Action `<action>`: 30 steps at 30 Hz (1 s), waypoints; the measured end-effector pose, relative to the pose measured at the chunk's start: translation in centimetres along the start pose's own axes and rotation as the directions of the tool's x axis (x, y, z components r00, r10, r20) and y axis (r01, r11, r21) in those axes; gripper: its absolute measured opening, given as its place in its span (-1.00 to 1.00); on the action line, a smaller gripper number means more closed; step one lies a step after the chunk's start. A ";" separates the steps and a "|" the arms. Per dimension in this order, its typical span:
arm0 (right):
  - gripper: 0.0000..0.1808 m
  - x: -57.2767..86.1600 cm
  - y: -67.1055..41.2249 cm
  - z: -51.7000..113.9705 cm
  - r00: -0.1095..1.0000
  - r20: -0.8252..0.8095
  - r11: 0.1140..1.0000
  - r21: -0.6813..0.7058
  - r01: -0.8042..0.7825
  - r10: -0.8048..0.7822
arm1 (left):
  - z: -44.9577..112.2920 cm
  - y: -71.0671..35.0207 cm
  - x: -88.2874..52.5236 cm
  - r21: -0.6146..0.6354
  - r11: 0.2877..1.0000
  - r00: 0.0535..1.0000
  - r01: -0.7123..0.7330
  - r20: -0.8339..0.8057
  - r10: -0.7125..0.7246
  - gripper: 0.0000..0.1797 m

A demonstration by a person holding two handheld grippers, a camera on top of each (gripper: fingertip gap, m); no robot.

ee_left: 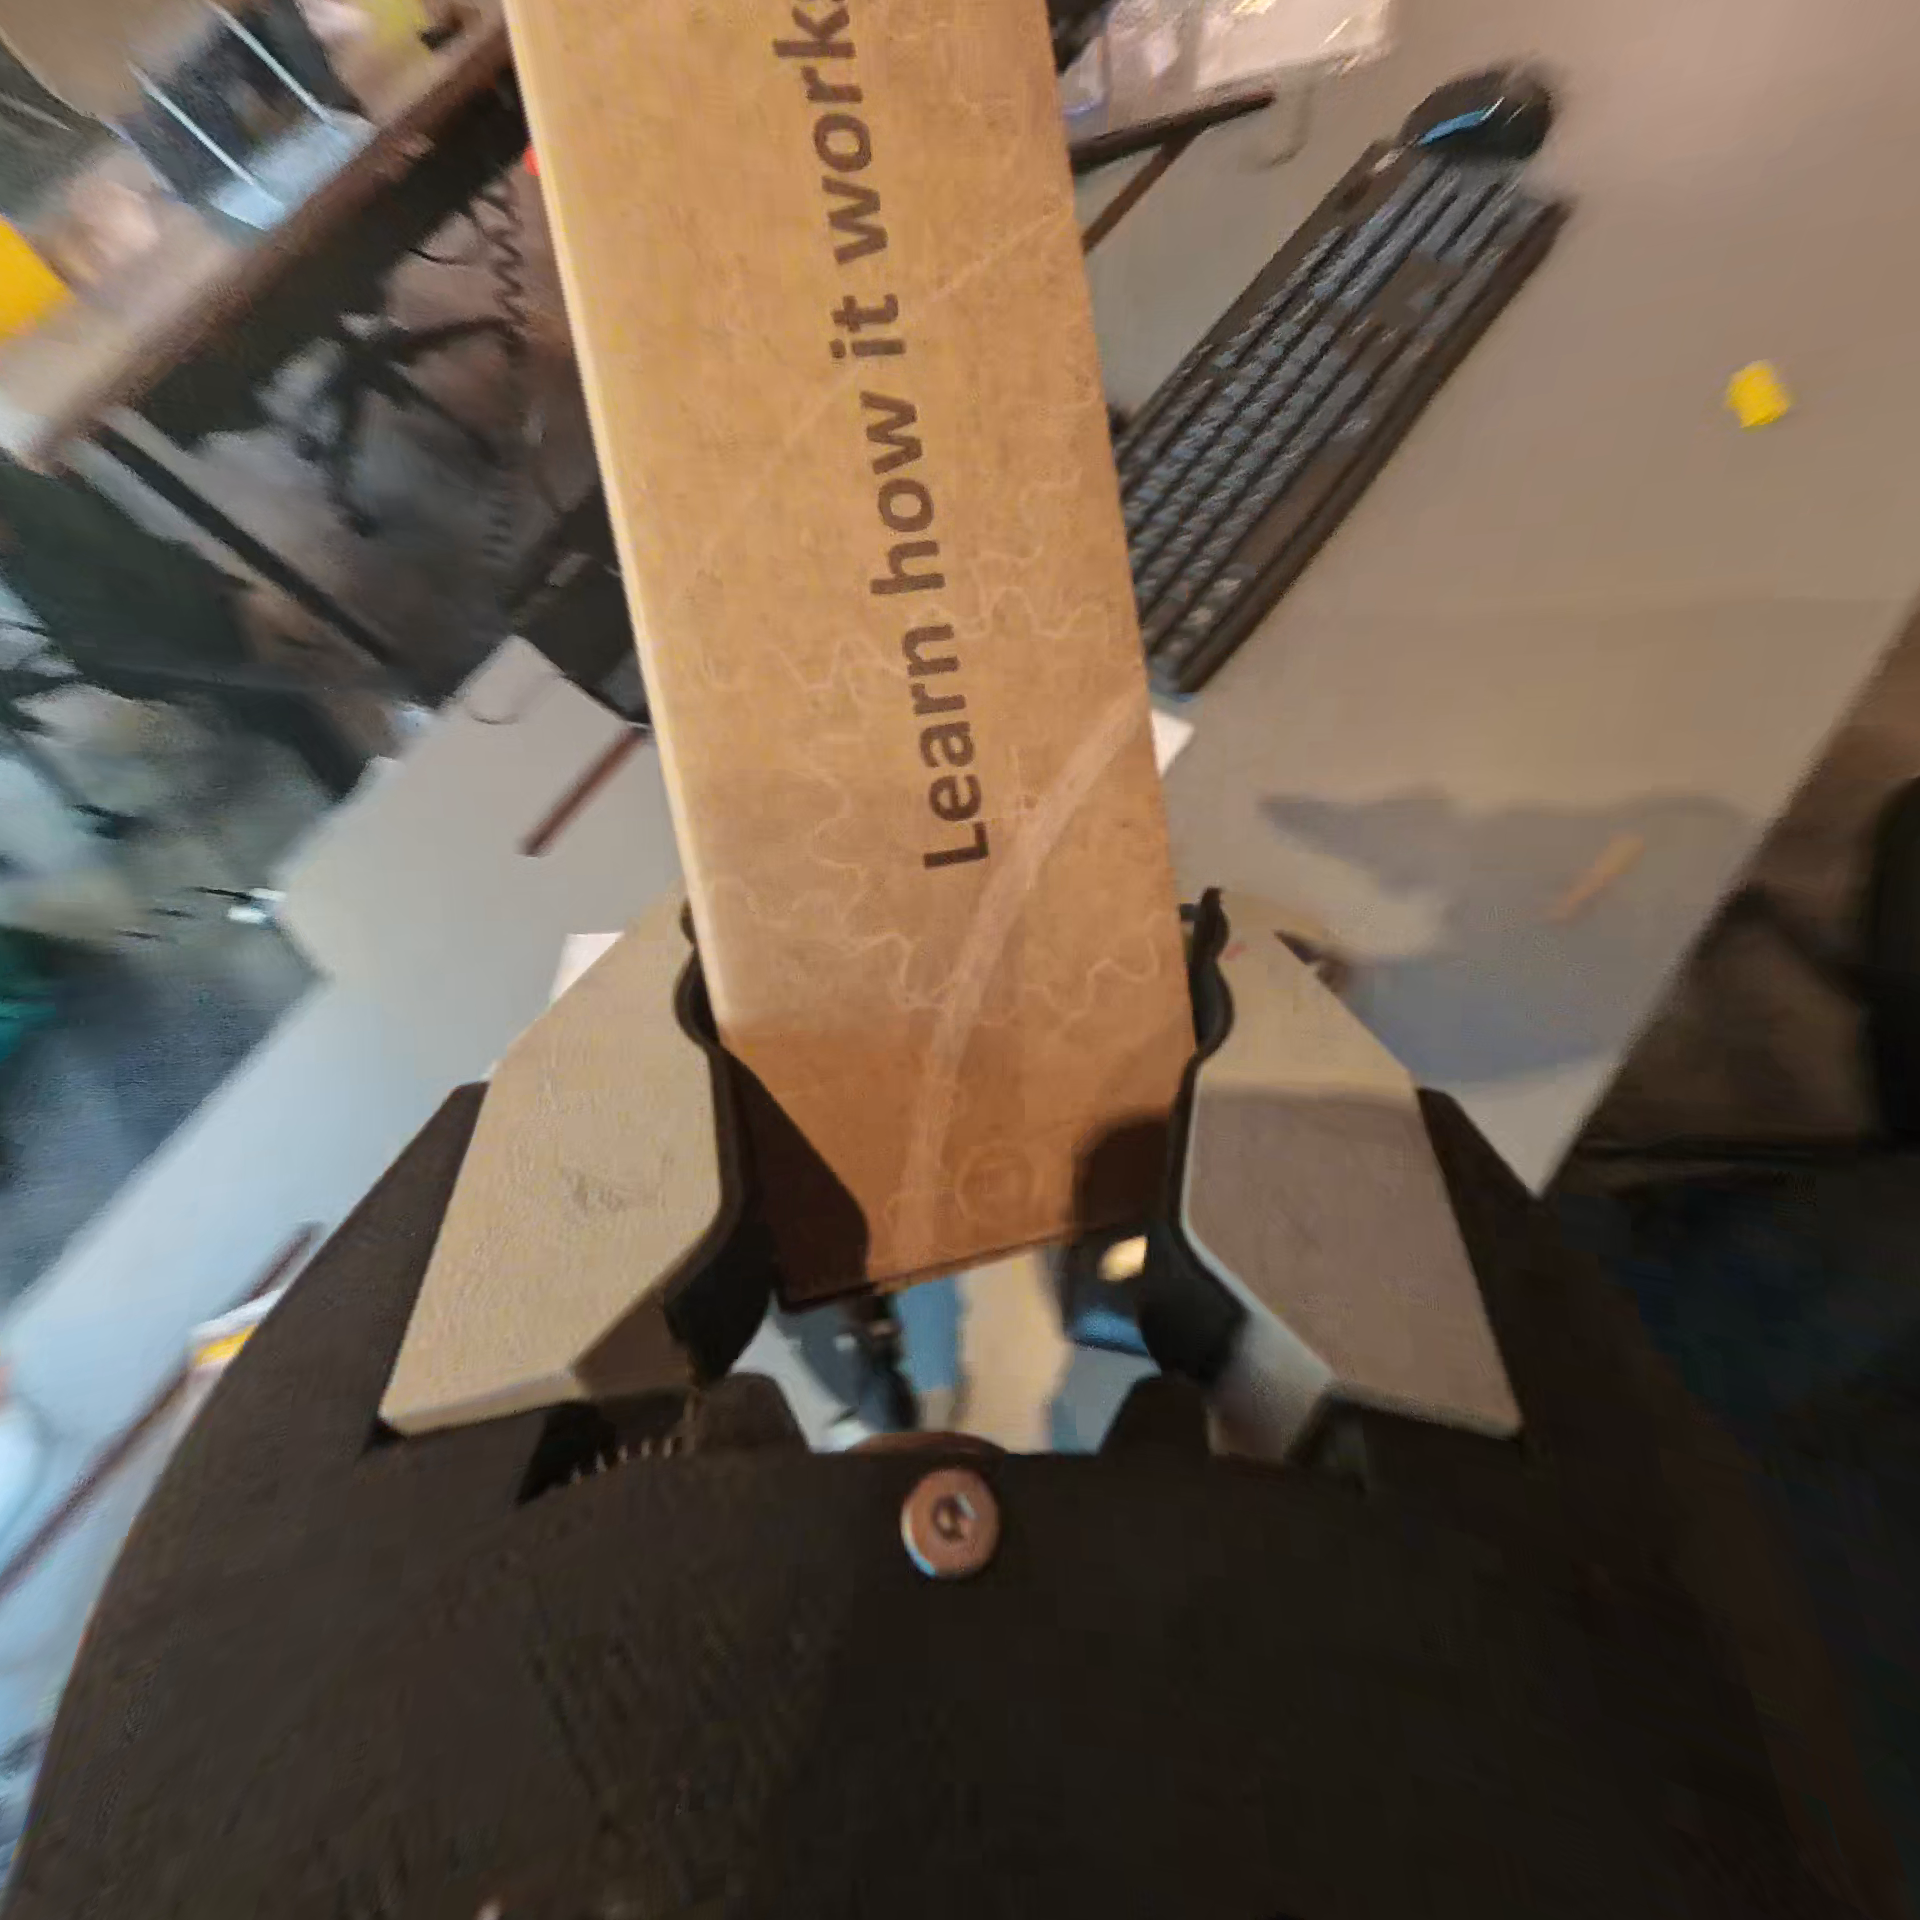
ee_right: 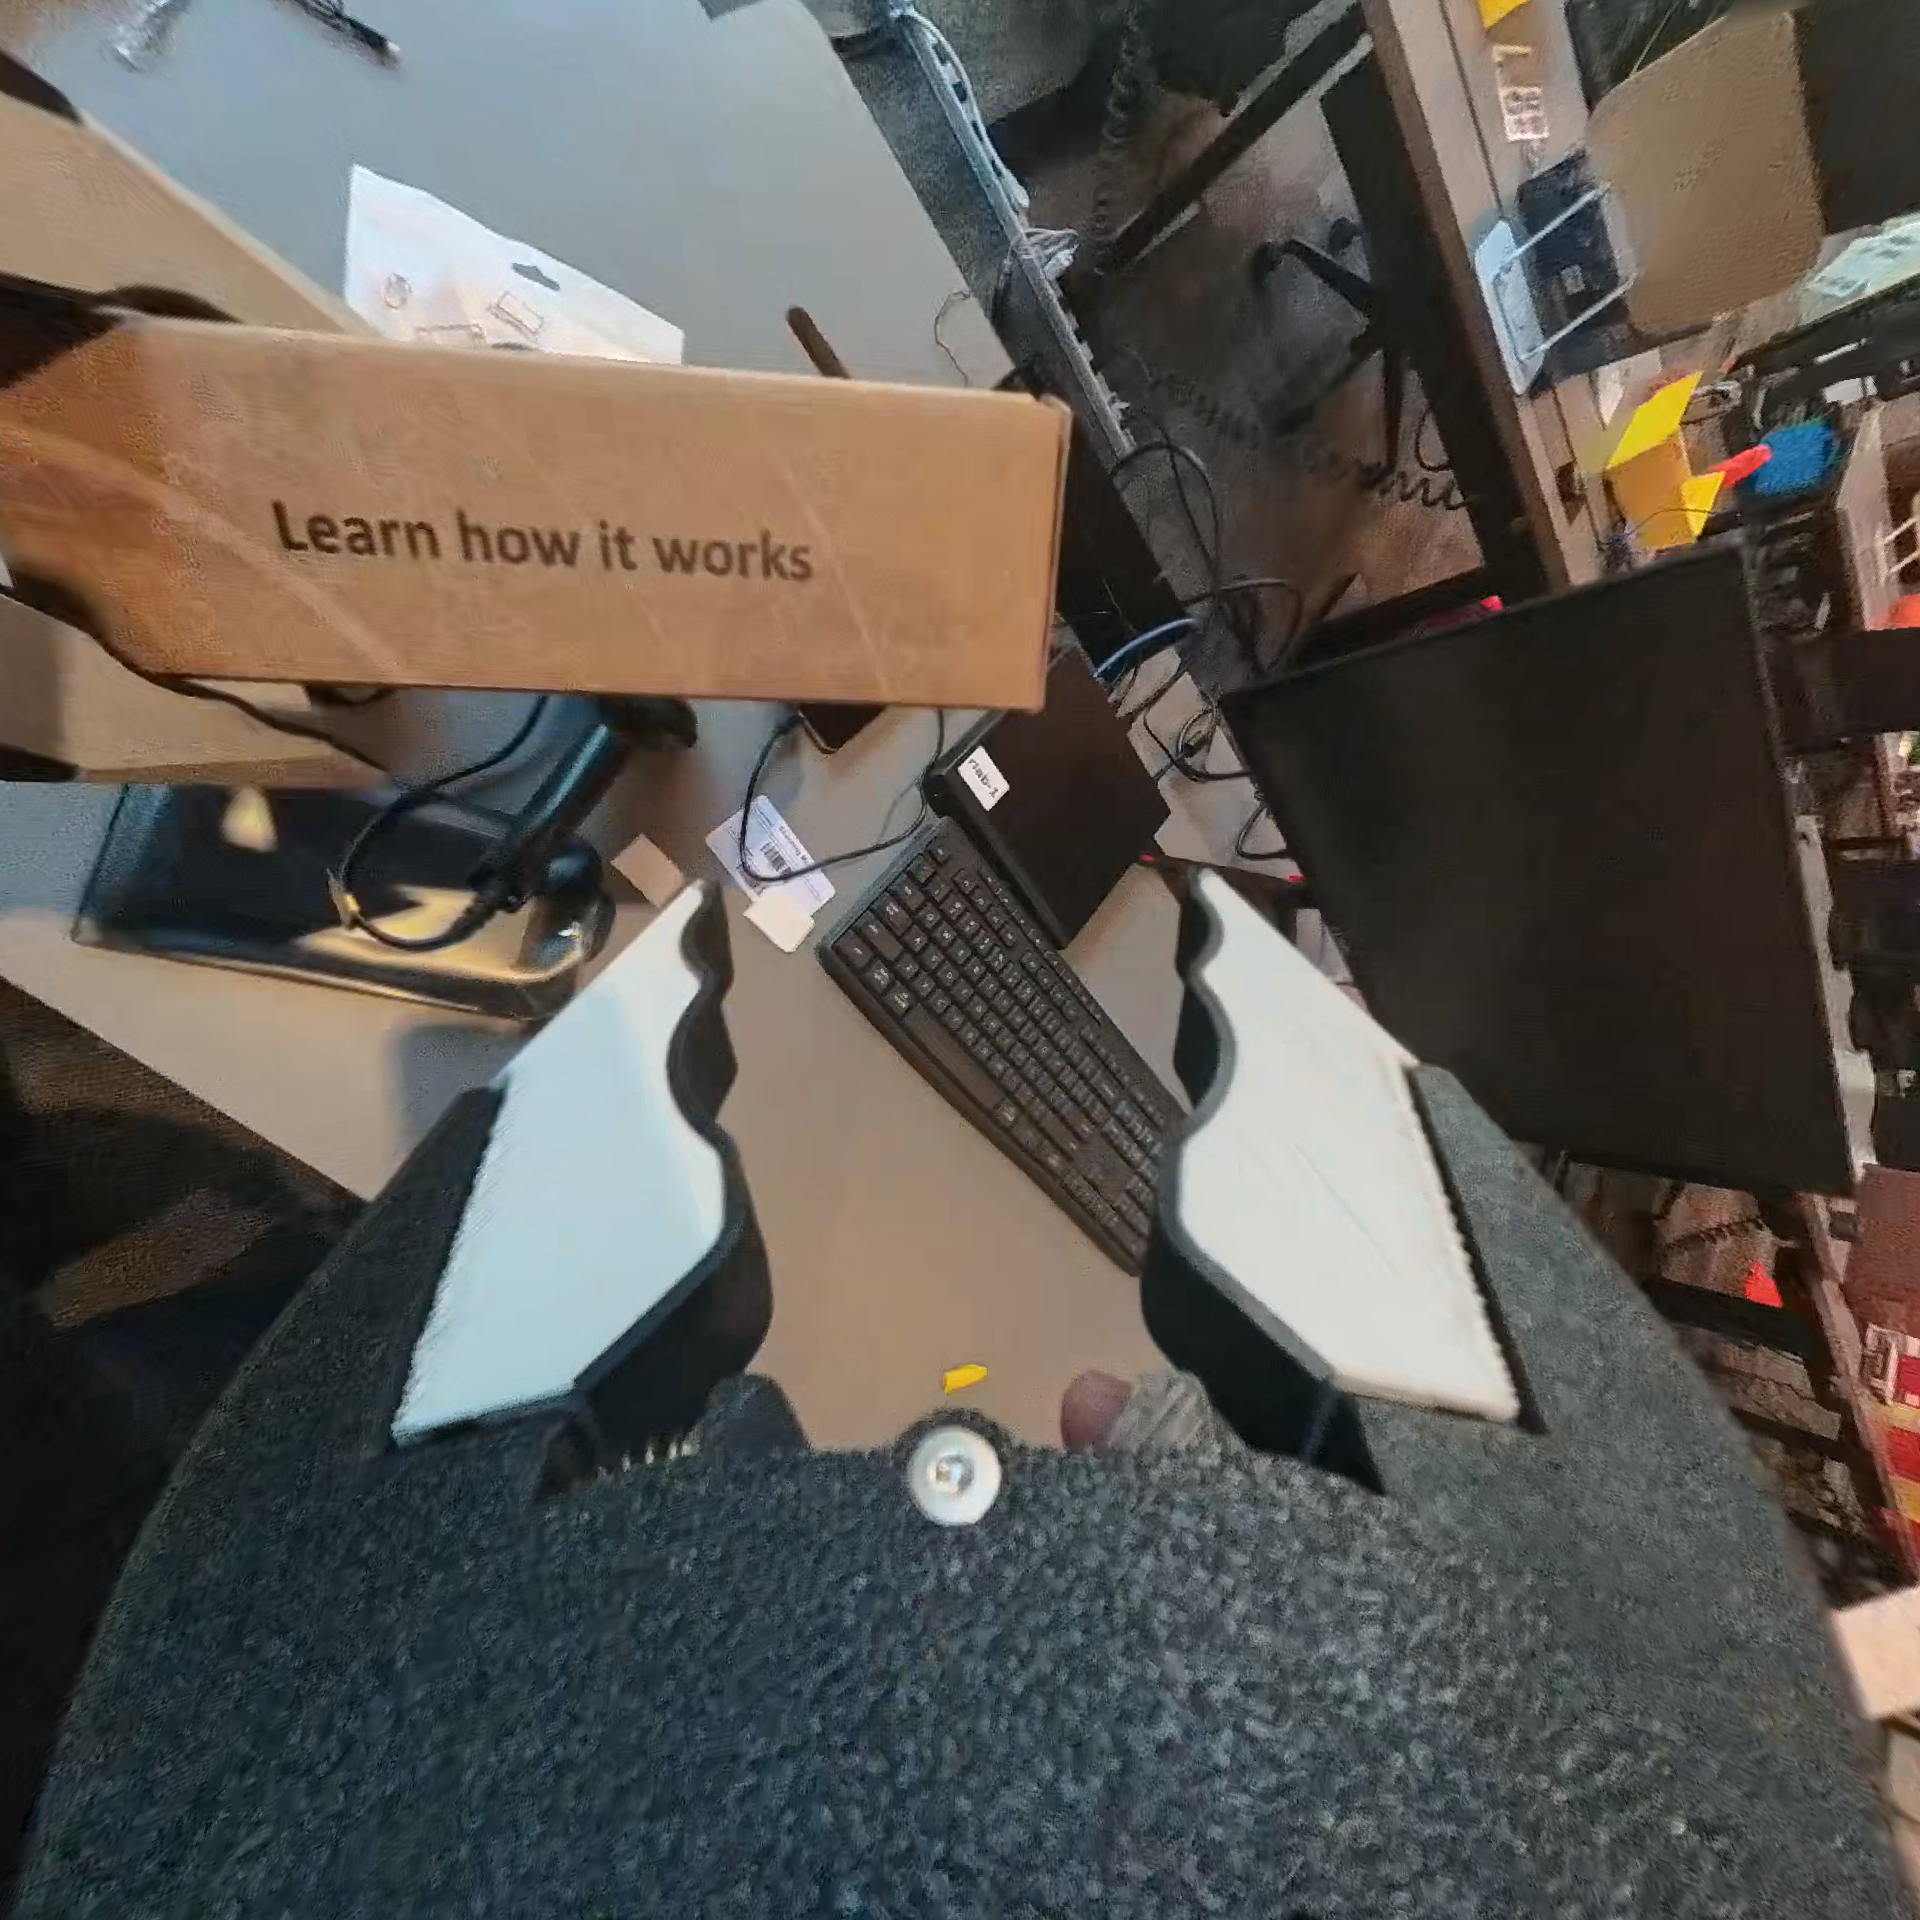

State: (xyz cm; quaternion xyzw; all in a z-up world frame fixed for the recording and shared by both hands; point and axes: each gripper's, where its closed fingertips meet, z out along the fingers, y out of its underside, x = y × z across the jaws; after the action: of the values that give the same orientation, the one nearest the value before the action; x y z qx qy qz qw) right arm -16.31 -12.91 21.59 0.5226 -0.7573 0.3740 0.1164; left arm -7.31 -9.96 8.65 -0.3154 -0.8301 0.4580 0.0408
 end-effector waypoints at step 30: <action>-0.20 -1.2 28.2 4.8 0.792 0.245 0.821 -0.036 -0.569 0.560 | 5.5 6.6 21.1 0.040 0.633 0.626 -0.773 -0.117 0.771 0.02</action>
State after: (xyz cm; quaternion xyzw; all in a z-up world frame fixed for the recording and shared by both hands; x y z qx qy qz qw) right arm -39.59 -10.47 5.00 0.3171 -0.8793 0.3393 -0.1051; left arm -22.87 0.40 -4.39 -0.6683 -0.6140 0.4051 -0.1105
